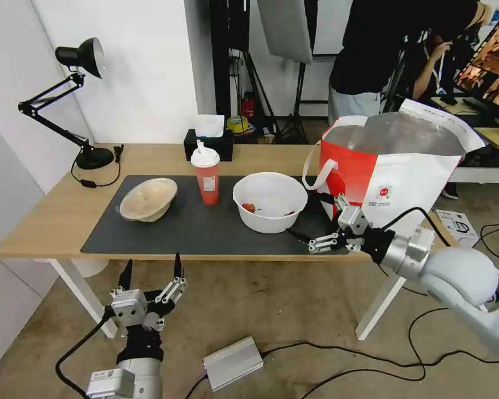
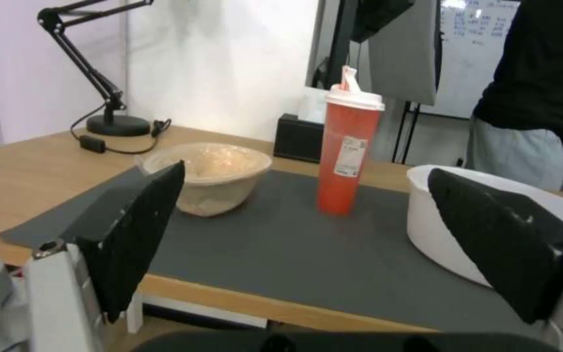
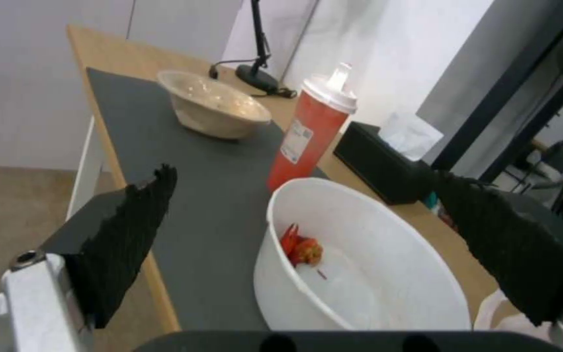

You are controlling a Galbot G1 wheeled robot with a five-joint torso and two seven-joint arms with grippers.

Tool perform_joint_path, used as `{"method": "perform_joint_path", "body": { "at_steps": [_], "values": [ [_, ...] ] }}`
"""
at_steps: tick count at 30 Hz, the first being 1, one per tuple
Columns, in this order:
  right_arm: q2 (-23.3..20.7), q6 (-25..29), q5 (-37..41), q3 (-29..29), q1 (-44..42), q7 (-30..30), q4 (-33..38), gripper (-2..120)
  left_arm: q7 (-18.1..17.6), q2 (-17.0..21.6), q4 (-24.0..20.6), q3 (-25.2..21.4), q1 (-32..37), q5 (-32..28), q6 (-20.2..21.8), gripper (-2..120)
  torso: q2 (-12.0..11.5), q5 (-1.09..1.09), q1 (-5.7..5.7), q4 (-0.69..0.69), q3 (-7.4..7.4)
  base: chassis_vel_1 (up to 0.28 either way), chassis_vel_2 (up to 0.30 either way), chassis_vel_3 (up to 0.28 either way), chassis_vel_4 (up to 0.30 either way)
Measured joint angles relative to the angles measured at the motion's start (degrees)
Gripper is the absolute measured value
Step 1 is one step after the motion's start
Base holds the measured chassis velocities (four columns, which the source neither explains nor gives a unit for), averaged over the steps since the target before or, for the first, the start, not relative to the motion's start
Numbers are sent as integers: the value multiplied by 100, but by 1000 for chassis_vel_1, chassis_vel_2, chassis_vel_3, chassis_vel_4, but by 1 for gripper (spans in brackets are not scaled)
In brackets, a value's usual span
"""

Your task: Pick up the trash from the table and place it into the takeout bag.

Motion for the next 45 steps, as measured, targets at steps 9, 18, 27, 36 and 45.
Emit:
{"method": "perform_joint_path", "body": {
  "at_steps": [9, 18, 27, 36, 45],
  "values": [
    [-1, -9, -16, -798, 887, -272, -304, 100, 0, -46, 4, -2, 1, 6, -8, 100, 0, 0, 0, 0, 0, 0, 0, 0, 0],
    [-15, -131, -9, -1426, 1656, -848, -543, 100, -2, -73, 34, 13, -4, 9, -10, 100, 0, 0, 0, -1, 0, 0, 0, 0, 0],
    [114, -240, -14, -2164, 2660, -1374, -878, 100, -9, -147, 65, 37, -25, 21, -28, 100, 0, -1, 0, 0, 0, 0, 0, 0, 0],
    [323, -283, -49, -2666, 3180, -1494, -1164, 100, -17, -177, 91, 37, -35, 29, -47, 100, 1, 0, 0, 0, 0, 0, 0, 0, 0],
    [488, -531, 37, -3218, 3726, -1498, -1329, 100, -16, -319, 99, 102, -26, 131, -51, 100, 1, -1, 0, -1, 0, 0, 0, 0, 0]
  ]
}}
